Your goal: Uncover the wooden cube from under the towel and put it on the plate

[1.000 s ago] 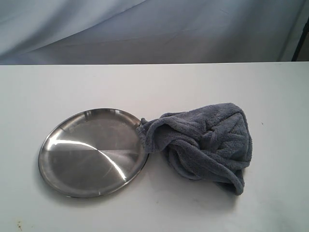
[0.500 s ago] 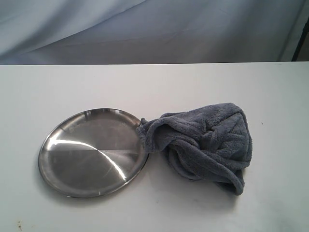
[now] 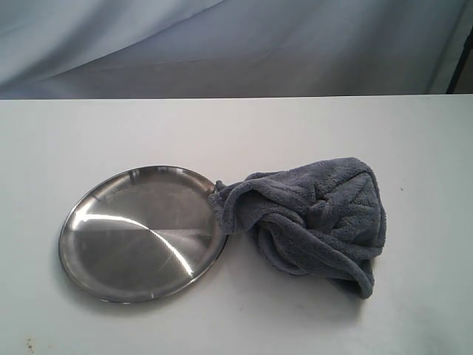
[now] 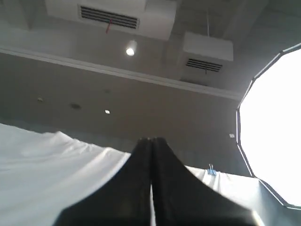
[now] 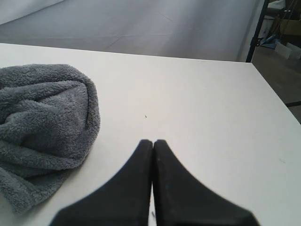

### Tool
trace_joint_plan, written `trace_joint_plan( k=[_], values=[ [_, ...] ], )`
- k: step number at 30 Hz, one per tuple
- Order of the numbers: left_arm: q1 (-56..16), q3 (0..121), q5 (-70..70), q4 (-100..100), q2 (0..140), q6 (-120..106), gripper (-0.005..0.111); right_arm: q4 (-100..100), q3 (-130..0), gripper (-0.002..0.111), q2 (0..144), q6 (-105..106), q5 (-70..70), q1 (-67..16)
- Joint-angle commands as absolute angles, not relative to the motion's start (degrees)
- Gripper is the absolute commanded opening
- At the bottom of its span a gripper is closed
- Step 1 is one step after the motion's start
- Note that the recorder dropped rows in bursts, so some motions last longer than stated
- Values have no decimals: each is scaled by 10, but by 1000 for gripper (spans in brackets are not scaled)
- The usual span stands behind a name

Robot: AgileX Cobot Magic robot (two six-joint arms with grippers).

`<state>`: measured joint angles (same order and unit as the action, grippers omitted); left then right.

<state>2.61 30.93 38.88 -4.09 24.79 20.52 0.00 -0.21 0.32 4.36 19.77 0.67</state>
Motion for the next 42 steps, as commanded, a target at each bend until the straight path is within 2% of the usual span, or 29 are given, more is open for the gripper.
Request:
trace_joint_plan(
  k=[1, 6, 11, 13, 19, 31, 35, 42],
  values=[
    [24, 430, 298, -178, 413, 334, 0, -4, 0, 0, 0, 42, 197, 5],
    [24, 541, 201, -499, 569, 605, 0, -4, 0, 0, 0, 42, 197, 5],
    [24, 563, 253, -910, 677, 941, 0, -4, 0, 0, 0, 42, 197, 5],
    [24, 566, 259, -969, 706, 1000, 0, -4, 0, 0, 0, 42, 197, 5],
    [24, 566, 288, -999, 773, 1032, 0, -4, 0, 0, 0, 42, 197, 5],
    [9, 566, 397, -999, 800, 1000, 0, -4, 0, 0, 0, 42, 197, 5],
    [-51, 566, 454, -999, 832, 941, 0, -4, 0, 0, 0, 42, 197, 5],
    [-222, 566, 405, -999, 894, 941, 0, -4, 0, 0, 0, 42, 197, 5]
  ],
)
